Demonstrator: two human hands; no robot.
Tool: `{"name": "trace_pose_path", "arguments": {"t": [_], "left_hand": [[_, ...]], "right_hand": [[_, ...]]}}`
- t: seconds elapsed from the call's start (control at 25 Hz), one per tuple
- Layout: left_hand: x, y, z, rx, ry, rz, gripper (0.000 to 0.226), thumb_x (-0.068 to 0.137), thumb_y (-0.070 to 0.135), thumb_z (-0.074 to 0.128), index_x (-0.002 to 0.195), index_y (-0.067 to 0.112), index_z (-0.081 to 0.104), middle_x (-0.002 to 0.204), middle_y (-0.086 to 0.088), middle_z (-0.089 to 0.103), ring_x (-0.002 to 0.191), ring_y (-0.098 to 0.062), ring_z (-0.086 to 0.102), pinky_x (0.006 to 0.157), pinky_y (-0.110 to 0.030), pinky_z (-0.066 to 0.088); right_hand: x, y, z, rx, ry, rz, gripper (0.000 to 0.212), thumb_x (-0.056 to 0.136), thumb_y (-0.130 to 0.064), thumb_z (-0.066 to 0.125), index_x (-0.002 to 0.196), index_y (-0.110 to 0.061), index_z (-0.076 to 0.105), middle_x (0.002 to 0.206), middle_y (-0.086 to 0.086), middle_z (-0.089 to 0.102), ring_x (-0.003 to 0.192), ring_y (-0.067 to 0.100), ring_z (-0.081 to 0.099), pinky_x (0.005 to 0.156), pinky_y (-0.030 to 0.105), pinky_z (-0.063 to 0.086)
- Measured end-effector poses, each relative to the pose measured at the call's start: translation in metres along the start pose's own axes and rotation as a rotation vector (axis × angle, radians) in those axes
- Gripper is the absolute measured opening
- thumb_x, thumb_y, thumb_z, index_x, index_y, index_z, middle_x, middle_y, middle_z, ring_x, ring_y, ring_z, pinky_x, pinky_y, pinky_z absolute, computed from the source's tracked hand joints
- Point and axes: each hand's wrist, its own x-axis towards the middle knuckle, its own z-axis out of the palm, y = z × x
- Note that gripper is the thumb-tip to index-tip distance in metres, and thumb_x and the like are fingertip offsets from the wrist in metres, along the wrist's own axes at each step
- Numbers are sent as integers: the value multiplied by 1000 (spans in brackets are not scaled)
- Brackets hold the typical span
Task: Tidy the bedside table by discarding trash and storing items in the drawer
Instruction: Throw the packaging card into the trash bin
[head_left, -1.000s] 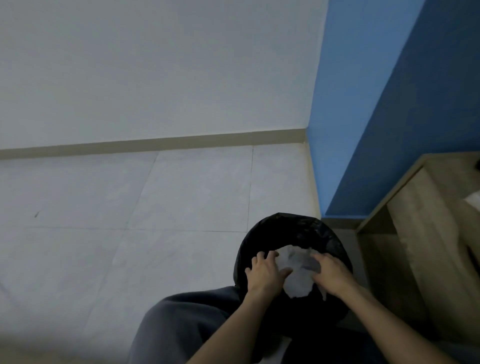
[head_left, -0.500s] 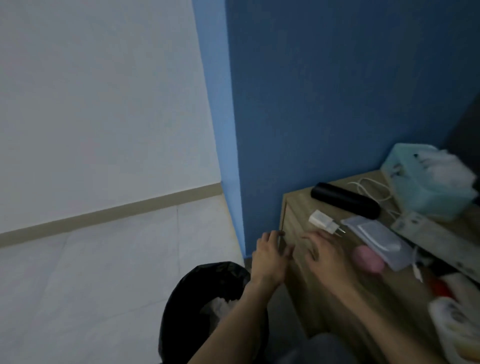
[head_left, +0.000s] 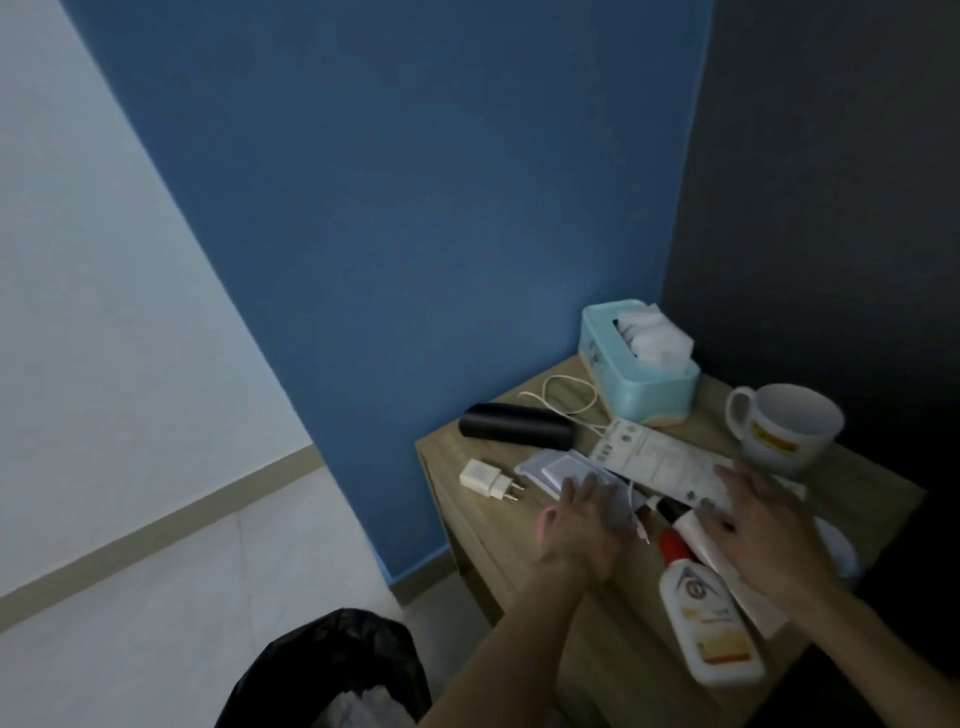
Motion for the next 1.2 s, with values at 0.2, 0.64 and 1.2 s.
{"name": "trace_pose_path", "arguments": {"t": [0.2,0.64,1.2], "left_hand": [[0,16,10,133,-92,-23,61,95,36,44,148,27,17,161,-1,-3,145,-28,-16,117,-56,4],[-1,-1,6,128,-5,45,56,95,28,46,146,25,24,160,-1,10,147,-26,-2,118,-53,14],[-211,-174,-36,-1500,658,-557,27,90,7,56,117,0,55,106,-20,66,77,-21,68,67,-30,58]], "right_hand": [[1,35,5,-132,-142,-4,58,93,-42,36,145,-23,20,154,2,25,140,22,25,109,37,26],[-15,7,-26,123,-88,-73,53,91,-13,47,141,-21,32,119,6,60,101,18,59,85,32,48],[-126,-236,95,860,-751,-260,25,86,4,52,80,-18,63,84,8,70,69,16,66,66,32,50]]}}
